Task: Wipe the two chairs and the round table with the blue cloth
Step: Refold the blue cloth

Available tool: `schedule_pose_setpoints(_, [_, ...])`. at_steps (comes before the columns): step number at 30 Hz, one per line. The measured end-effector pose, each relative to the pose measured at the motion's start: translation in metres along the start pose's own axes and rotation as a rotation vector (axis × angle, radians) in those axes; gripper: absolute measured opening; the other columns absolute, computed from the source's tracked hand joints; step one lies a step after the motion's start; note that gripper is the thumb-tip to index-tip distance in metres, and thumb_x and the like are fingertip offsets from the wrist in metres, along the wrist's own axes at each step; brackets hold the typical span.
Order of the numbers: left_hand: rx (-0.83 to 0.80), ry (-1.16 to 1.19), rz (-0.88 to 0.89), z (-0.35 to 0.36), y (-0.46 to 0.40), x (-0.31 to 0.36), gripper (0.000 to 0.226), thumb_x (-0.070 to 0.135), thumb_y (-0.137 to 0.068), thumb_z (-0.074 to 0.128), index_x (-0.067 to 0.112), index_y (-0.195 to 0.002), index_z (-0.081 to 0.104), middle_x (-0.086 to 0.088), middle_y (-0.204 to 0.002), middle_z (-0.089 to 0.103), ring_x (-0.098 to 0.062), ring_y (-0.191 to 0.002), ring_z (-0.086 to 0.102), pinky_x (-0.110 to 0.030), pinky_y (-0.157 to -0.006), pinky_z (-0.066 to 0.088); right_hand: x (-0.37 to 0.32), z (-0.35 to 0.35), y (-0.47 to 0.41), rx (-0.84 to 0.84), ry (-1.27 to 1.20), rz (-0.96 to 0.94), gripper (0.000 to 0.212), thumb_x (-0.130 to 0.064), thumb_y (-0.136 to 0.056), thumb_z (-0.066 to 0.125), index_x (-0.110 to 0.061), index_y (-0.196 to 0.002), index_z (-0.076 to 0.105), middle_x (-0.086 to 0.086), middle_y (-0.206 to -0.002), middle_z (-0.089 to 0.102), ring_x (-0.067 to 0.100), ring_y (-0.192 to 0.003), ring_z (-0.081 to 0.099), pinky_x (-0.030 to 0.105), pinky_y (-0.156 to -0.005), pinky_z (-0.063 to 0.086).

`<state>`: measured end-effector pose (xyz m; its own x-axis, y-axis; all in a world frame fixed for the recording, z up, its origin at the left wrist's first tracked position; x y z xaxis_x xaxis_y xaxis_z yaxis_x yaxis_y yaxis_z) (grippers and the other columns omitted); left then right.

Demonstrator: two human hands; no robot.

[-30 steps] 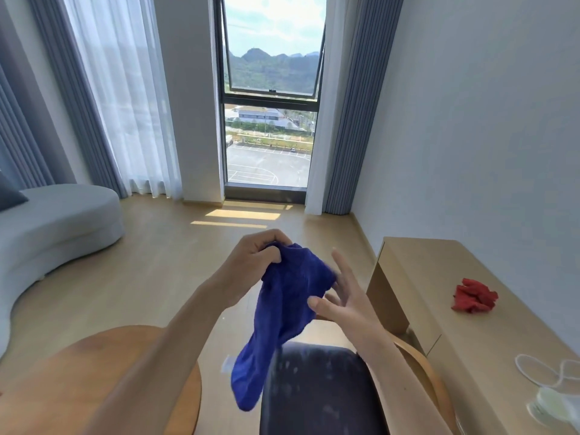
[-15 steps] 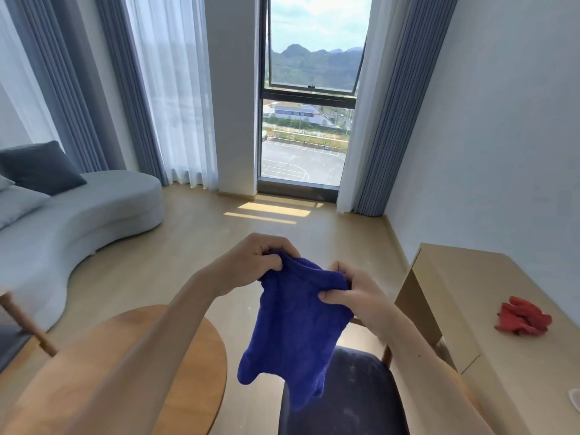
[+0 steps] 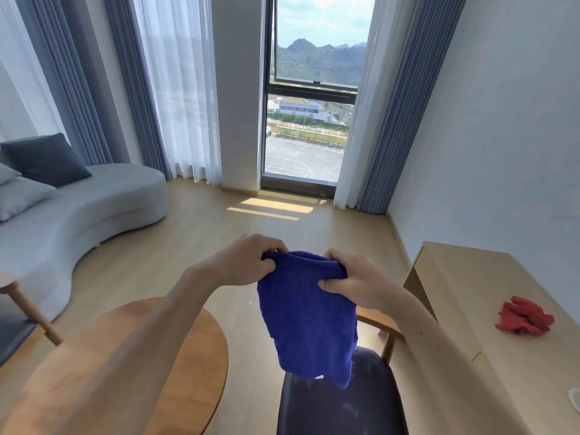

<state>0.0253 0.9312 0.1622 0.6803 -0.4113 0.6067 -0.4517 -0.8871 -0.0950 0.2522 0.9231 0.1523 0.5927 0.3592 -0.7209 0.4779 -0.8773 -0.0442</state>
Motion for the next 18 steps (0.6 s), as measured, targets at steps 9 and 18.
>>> schedule_pose_setpoints(9, [0.047, 0.092, -0.032, 0.009, 0.001, -0.005, 0.044, 0.008, -0.097, 0.038, 0.051, -0.093, 0.05, 0.034, -0.077, 0.059, 0.012, -0.079, 0.054, -0.004, -0.062, 0.041, 0.016, -0.008, 0.011, 0.124, -0.013, 0.008, 0.028, -0.013, -0.088, 0.065, -0.033, -0.097, 0.049, -0.007, -0.093, 0.067, 0.015, -0.086, 0.065, 0.031, -0.075, 0.058])
schedule_pose_setpoints(18, [0.136, 0.366, 0.018, 0.008, -0.002, -0.002, 0.038, -0.001, -0.093, 0.052, 0.035, -0.105, 0.057, 0.007, -0.09, 0.07, -0.003, -0.082, 0.064, -0.013, -0.068, 0.049, 0.02, -0.031, 0.016, 0.031, 0.12, 0.05, 0.028, -0.01, -0.08, 0.07, -0.036, -0.081, 0.059, -0.014, -0.075, 0.061, 0.008, -0.074, 0.058, 0.024, -0.065, 0.045])
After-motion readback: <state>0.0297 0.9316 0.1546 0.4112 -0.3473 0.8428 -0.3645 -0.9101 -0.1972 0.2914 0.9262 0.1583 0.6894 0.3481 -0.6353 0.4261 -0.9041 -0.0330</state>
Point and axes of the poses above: each hand's wrist, its own y-axis away from the middle knuckle, its own z-axis out of the palm, x = y × z, the point moved 1 cm from there along -y, towards the middle knuckle
